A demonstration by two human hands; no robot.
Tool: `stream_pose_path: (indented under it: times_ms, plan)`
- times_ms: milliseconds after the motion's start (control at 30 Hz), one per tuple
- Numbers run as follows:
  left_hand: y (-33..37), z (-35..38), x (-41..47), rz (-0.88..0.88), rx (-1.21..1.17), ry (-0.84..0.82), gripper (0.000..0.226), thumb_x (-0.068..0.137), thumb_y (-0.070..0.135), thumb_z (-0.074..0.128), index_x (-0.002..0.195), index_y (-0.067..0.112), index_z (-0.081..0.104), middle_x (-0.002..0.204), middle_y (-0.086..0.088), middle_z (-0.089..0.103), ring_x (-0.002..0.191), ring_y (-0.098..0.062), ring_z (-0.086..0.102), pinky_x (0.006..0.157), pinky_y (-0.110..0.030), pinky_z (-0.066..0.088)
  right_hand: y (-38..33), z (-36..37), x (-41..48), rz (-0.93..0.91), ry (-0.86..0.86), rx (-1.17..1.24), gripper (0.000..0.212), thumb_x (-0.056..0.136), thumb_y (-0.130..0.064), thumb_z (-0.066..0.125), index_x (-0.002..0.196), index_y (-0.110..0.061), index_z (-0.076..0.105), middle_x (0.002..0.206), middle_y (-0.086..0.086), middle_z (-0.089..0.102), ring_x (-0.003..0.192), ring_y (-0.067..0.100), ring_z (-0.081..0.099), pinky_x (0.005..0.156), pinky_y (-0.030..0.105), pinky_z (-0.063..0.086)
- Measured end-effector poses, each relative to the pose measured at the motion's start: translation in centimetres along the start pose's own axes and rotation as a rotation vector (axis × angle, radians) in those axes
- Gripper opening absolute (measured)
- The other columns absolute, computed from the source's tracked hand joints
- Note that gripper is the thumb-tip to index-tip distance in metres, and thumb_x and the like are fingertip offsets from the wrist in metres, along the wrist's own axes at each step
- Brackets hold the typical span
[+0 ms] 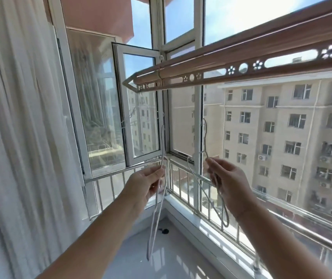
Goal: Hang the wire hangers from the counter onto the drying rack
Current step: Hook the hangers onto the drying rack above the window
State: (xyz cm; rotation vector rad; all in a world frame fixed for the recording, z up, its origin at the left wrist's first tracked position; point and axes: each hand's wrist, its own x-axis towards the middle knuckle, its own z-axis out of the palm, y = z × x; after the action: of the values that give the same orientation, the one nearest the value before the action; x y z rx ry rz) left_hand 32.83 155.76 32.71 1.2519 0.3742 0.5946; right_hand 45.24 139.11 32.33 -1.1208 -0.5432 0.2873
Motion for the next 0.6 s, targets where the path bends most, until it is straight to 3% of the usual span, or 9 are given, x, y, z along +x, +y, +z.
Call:
stream_pose_path:
  times_ms: [133, 233, 467, 600]
  plan:
    - [3.2, -2.0, 7.0, 0.036, 0.035, -0.069, 0.015, 0.085, 0.004, 0.061, 0.096, 0.002, 0.07, 0.077, -0.004, 0.065, 0.068, -0.012, 0.052, 0.056, -0.019, 0.047, 0.9, 4.1, 5.8, -0.056, 0.036, -0.002, 0.016, 0.079, -0.018, 0.067, 0.093, -0.011, 0.069, 0.075, 0.006, 0.061, 0.07, 0.014, 0.05, 0.074, 0.027, 0.043]
    - [4.6, -2.5, 11.3, 0.063, 0.031, -0.093, 0.015, 0.086, 0.003, 0.058, 0.096, 0.003, 0.069, 0.079, -0.005, 0.066, 0.069, -0.012, 0.055, 0.061, -0.02, 0.049, 1.4, 6.2, 9.4, -0.096, 0.032, -0.023, 0.02, 0.078, -0.019, 0.068, 0.095, -0.01, 0.069, 0.076, 0.008, 0.06, 0.069, 0.014, 0.051, 0.074, 0.024, 0.046]
    - [6.4, -3.4, 22.9, 0.102, -0.015, -0.113, 0.016, 0.087, 0.006, 0.058, 0.099, 0.005, 0.069, 0.082, -0.006, 0.063, 0.071, -0.013, 0.053, 0.064, -0.022, 0.048, 3.9, 9.8, 19.6, -0.208, 0.053, -0.102, 0.015, 0.079, -0.015, 0.069, 0.093, -0.01, 0.07, 0.069, 0.003, 0.057, 0.061, 0.009, 0.048, 0.055, 0.012, 0.044]
    - [7.3, -4.0, 28.5, 0.122, -0.041, -0.128, 0.017, 0.087, 0.006, 0.059, 0.099, 0.006, 0.07, 0.088, -0.007, 0.064, 0.072, -0.012, 0.054, 0.062, -0.021, 0.048, 5.2, 11.6, 24.8, -0.245, 0.057, -0.093, 0.013, 0.079, -0.013, 0.069, 0.092, -0.009, 0.069, 0.069, 0.002, 0.059, 0.065, 0.01, 0.051, 0.055, 0.01, 0.045]
